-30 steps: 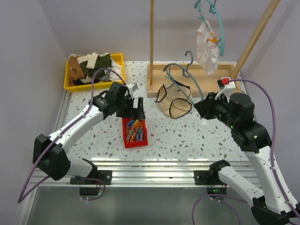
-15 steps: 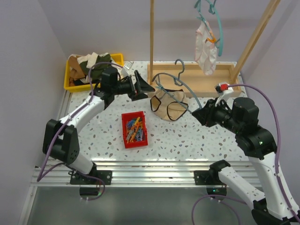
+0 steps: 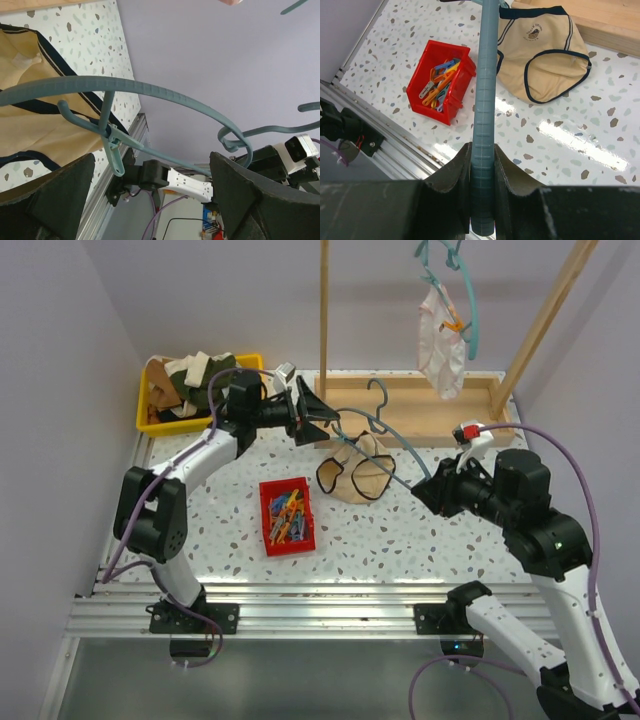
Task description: Remove the underwear clipped to the hanger
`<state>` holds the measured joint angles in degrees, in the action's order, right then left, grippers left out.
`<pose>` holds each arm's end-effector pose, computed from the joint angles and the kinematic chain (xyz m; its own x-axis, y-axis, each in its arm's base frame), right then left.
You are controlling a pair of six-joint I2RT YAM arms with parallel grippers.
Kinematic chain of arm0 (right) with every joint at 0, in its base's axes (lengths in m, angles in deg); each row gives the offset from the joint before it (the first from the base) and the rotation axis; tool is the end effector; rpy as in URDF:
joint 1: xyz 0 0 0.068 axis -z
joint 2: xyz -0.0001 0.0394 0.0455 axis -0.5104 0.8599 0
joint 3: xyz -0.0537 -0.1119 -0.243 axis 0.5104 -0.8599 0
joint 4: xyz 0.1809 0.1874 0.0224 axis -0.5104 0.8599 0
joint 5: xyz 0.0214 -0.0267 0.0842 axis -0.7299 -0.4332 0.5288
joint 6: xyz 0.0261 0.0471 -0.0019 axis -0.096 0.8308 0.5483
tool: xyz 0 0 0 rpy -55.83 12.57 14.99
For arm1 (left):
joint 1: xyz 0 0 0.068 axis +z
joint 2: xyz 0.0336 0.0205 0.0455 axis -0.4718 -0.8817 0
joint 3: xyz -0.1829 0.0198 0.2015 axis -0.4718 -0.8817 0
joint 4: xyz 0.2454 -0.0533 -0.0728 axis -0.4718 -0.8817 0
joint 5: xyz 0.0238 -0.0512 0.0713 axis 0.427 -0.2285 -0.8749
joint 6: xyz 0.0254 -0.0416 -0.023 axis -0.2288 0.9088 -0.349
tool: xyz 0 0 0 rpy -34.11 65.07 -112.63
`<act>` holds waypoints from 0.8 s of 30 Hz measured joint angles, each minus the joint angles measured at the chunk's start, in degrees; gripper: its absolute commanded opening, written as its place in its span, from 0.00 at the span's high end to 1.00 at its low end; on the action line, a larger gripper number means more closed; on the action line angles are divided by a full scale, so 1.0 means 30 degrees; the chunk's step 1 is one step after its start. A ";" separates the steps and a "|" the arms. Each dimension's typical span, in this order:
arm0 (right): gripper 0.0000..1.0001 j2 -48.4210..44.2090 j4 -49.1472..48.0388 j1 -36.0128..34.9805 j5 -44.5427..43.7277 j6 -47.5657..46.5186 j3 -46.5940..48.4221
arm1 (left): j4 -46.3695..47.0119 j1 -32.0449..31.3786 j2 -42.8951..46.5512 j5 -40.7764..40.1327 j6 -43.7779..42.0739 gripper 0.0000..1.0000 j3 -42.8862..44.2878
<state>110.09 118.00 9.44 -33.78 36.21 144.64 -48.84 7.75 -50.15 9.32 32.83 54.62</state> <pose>0.1076 0.0524 0.4085 -0.5119 0.0167 -0.8589 -0.4840 0.8204 0.3044 0.3684 -0.1675 0.2946 -0.9587 -0.2376 -0.1565 0.1112 0.1934 -0.9748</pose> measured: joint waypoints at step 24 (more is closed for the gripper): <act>1.00 0.0481 0.0022 0.0000 -0.0044 -0.0714 0.0816 | -0.0998 -0.0838 -0.3388 -0.0044 -0.0204 0.00 0.1858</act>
<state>111.53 118.06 9.44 -33.91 34.07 147.09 -51.84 5.23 -60.31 9.19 32.22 60.19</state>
